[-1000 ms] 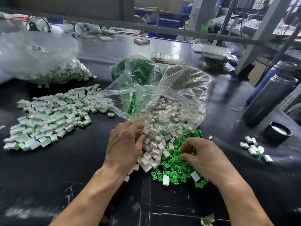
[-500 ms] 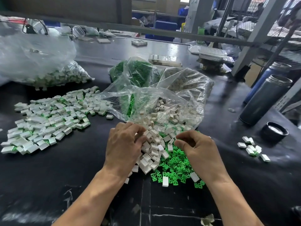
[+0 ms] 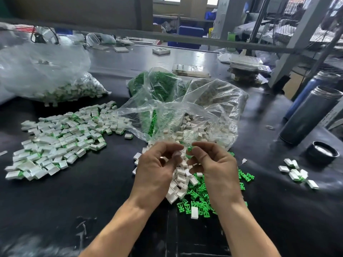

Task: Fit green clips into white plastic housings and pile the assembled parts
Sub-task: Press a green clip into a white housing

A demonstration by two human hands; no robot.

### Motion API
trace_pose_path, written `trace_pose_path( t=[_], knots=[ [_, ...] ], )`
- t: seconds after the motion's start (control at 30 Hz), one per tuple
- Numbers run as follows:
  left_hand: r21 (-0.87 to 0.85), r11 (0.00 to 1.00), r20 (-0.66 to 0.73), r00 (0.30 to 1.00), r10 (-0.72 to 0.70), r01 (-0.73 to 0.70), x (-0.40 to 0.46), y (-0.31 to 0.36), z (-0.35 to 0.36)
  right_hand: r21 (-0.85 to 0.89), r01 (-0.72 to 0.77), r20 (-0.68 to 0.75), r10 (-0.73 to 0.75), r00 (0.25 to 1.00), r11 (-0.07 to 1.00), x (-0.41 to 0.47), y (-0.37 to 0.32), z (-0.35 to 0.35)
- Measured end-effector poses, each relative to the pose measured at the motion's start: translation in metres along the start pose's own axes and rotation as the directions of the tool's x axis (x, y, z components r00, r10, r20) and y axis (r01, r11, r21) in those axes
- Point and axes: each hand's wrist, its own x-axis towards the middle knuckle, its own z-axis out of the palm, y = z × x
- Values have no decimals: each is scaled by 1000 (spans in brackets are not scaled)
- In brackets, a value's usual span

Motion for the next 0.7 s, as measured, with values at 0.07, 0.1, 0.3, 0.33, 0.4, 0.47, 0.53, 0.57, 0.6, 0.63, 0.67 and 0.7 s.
trace_pose_path(
  t=[0.07, 0.1, 0.3, 0.33, 0.4, 0.47, 0.53, 0.57, 0.6, 0.63, 0.67, 0.7],
  knots=[
    [-17, 1000, 16, 1000, -25, 26, 0, -2, 2, 13, -5, -15, 6, 1000, 1000, -2, 4, -4],
    [-22, 999, 25, 999, -34, 34, 1, -4, 2, 10, -5, -15, 5, 1000, 1000, -4, 6, -7],
    [-18, 999, 57, 998, -35, 36, -2, -6, 8, -5, -11, 2, 11, 1000, 1000, -6, 7, -12],
    [-20, 999, 64, 997, -41, 42, -2, -7, 8, -8, -10, 3, 10, 1000, 1000, -6, 7, -12],
    [-23, 999, 70, 997, -43, 44, -3, -8, 9, -38, -2, 15, 3, 1000, 999, -6, 7, -13],
    [-24, 999, 71, 997, -32, 34, -3, -8, 8, -67, 14, 30, -12, 999, 998, -7, 8, -12],
    [-25, 999, 73, 997, -21, 23, -3, -8, 8, -74, 21, 36, -18, 999, 997, -8, 8, -11],
    [-27, 999, 73, 997, -19, 21, -3, -8, 8, -76, 22, 37, -19, 999, 997, -9, 7, -11],
    [-28, 999, 72, 997, -19, 21, -4, -8, 8, -79, 23, 39, -20, 999, 997, -9, 7, -11],
    [-29, 999, 71, 997, -20, 22, -4, -7, 8, -84, 25, 43, -21, 999, 996, -9, 6, -11],
    [-32, 999, 72, 997, -20, 23, -5, -7, 7, -89, 26, 45, -22, 999, 996, -9, 6, -12],
    [-35, 999, 75, 997, -19, 22, -5, -6, 7, -92, 26, 47, -22, 999, 995, -9, 6, -12]
  ],
)
